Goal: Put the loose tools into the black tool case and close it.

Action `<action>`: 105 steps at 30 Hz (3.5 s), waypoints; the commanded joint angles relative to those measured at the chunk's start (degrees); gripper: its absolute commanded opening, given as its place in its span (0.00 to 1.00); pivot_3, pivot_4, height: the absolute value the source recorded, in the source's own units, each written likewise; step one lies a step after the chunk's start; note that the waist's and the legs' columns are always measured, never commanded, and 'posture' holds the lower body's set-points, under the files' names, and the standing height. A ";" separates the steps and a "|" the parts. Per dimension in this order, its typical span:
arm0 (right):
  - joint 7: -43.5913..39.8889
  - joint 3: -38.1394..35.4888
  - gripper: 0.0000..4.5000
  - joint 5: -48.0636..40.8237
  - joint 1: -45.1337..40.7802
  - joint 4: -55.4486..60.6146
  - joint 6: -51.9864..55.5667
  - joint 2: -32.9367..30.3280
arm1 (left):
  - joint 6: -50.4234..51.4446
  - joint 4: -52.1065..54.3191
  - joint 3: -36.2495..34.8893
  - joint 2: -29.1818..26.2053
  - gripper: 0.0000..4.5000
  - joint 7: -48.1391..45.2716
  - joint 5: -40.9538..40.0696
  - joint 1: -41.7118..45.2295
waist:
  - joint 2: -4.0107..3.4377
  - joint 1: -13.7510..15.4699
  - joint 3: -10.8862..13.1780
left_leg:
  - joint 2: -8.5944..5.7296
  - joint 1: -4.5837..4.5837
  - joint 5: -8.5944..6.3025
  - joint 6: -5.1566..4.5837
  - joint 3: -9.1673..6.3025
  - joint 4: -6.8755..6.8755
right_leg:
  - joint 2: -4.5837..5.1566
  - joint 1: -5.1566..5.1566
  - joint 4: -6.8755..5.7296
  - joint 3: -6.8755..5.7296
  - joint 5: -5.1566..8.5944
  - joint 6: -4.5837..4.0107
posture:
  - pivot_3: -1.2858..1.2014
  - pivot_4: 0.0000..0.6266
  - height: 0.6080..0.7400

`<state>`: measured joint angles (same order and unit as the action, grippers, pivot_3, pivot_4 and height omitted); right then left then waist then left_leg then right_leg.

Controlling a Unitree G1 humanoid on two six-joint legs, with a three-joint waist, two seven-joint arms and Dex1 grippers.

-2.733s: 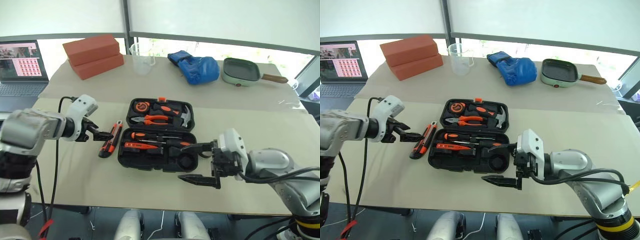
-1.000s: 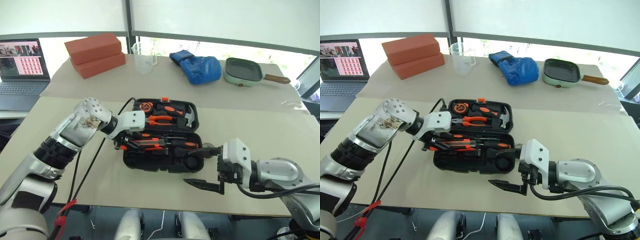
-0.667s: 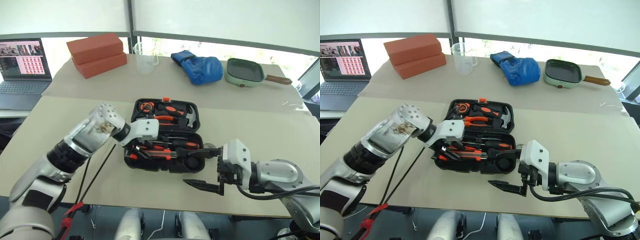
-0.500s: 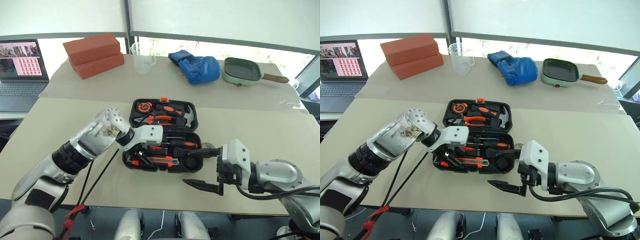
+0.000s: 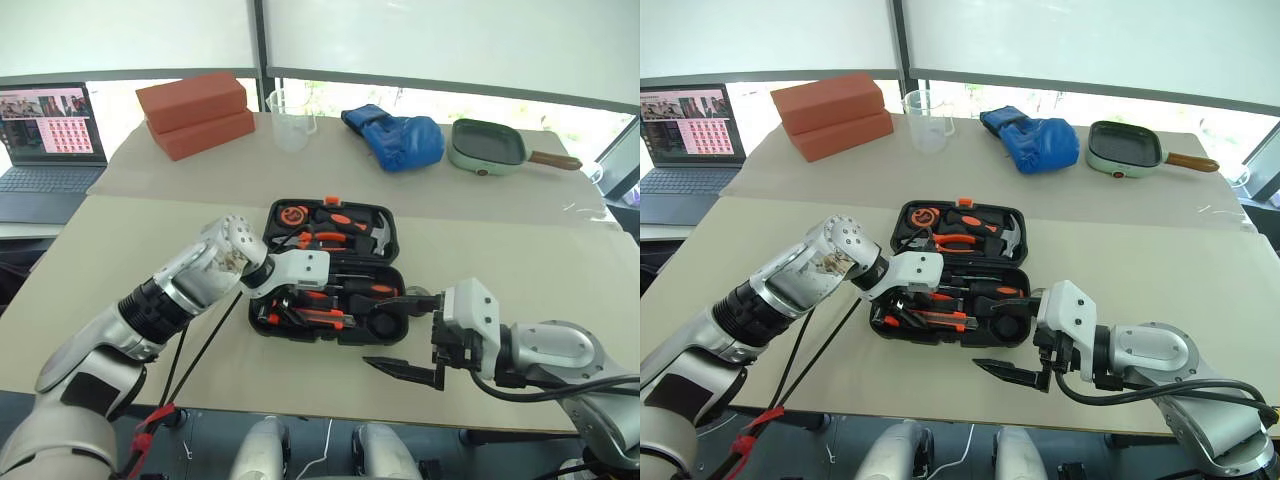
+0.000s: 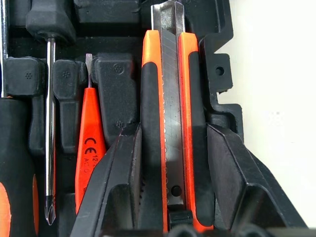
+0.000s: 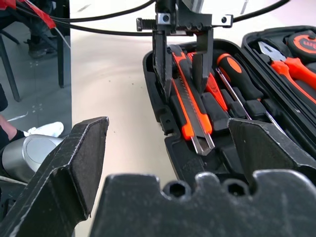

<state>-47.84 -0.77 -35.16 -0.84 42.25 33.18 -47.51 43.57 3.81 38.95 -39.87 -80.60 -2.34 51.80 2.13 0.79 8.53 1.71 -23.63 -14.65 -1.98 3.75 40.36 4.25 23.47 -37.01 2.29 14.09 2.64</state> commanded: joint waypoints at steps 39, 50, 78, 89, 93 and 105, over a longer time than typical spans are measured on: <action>-4.22 -1.69 1.00 1.96 -0.83 -3.01 -1.10 -1.59 | -9.54 -0.80 -10.92 -9.87 0.01 -3.60 -3.30 -9.89 | 0.04 -0.16 0.05 | 0.03 0.02 -0.01 -0.01 -0.03 -0.20 | 0.01 -0.01 0.15 -0.03 0.08 -0.05 | 0.52 0.24 0.99; -3.65 -1.64 1.00 1.27 -1.25 -2.60 -0.38 -1.58 | -14.15 -3.92 -8.64 -6.91 0.01 -1.14 1.78 -13.39 | -0.17 0.17 -0.21 | 0.02 0.40 -0.01 -0.01 0.00 -0.33 | 0.12 -0.38 0.25 -0.01 0.11 0.00 | 0.52 0.24 0.99; -4.35 -1.20 1.00 1.81 -1.19 -3.79 -0.74 -1.55 | -13.76 -1.88 -15.92 -10.91 0.01 -4.24 -2.46 -13.18 | -0.33 0.61 -0.30 | -0.01 0.18 -0.02 -0.01 0.01 -0.48 | 0.13 -0.16 0.28 -0.01 0.24 0.00 | 0.52 0.24 0.99; -3.97 -3.22 1.00 0.91 1.34 -1.55 -0.09 -2.14 | -15.19 -4.47 -16.25 -9.80 0.01 -4.85 -1.66 -11.77 | -0.32 -0.05 -0.30 | 0.00 0.25 -0.02 -0.02 -0.01 -0.50 | 0.07 -0.22 0.28 0.01 0.24 -0.02 | 0.52 0.24 0.99; -3.84 -3.48 1.00 1.01 1.72 -1.48 0.05 -2.05 | -14.33 -4.30 -17.45 -8.29 0.01 -6.34 -4.20 -8.91 | -0.28 -0.11 -0.27 | 0.00 0.20 -0.02 -0.02 -0.01 -0.50 | 0.06 -0.18 0.28 0.01 0.24 -0.01 | 0.52 0.24 0.99; -1.03 -5.39 1.00 3.80 2.65 -3.38 0.42 -2.57 | -18.77 -4.26 -15.12 6.12 0.01 1.52 -3.84 -7.17 | -0.25 -0.25 -0.25 | -0.07 0.13 -0.02 -0.02 -0.04 -0.48 | 0.05 -0.16 0.31 0.02 0.23 0.01 | 0.52 0.24 0.99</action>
<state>-49.97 -2.89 -32.18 0.70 38.81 33.07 -49.09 26.59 -0.73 26.86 -35.63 -81.72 -4.77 43.16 1.88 0.54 8.28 1.63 -23.49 -14.68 -2.01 3.71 39.88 4.29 23.32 -36.70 2.31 14.32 2.65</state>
